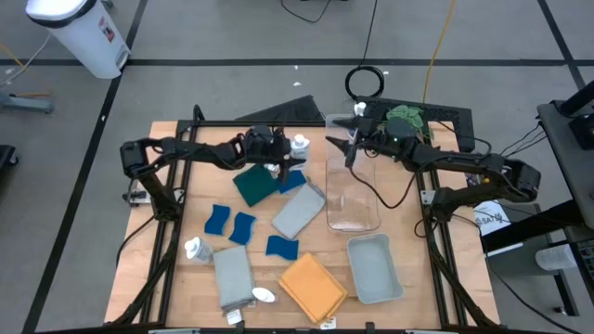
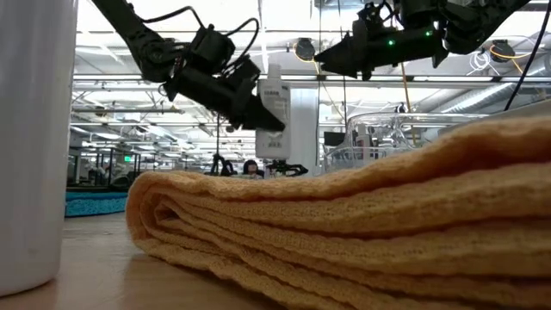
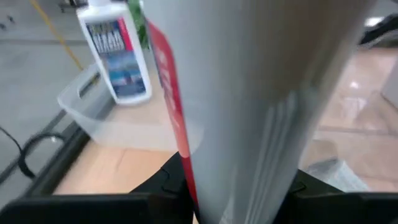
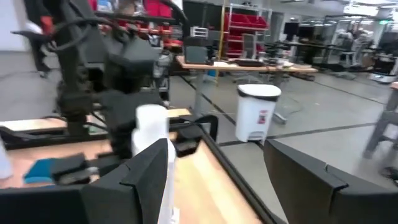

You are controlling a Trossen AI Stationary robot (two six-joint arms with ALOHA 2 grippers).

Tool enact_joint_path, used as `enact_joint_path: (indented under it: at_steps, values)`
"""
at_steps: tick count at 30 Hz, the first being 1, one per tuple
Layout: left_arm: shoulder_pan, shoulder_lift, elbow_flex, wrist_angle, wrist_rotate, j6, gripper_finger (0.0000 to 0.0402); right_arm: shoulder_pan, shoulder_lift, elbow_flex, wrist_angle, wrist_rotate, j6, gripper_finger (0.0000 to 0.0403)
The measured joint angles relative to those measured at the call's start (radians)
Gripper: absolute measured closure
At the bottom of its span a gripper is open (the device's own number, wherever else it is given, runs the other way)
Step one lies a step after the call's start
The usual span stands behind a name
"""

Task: Pick & Place Kitchen Items
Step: Put the white plastic restorer bottle into the top transparent bin

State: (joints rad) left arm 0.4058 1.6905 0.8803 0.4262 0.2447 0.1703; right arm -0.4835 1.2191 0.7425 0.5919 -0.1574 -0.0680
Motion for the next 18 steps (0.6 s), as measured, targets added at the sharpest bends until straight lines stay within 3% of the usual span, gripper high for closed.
enact_joint_path:
  at_steps: [8,14,18]
  values:
    - [-0.043,0.000,0.003,0.014,0.037,-0.012,0.0283,0.035,0.096,0.006,0.127,-0.085,0.023,0.0165]
    - [-0.069,-0.001,0.004,0.024,0.072,-0.012,0.0283,0.062,0.176,0.069,0.122,-0.181,0.065,0.0165]
    - [-0.074,-0.001,0.004,0.025,0.071,-0.016,0.0283,0.086,0.233,0.105,0.123,-0.191,0.068,0.0165]
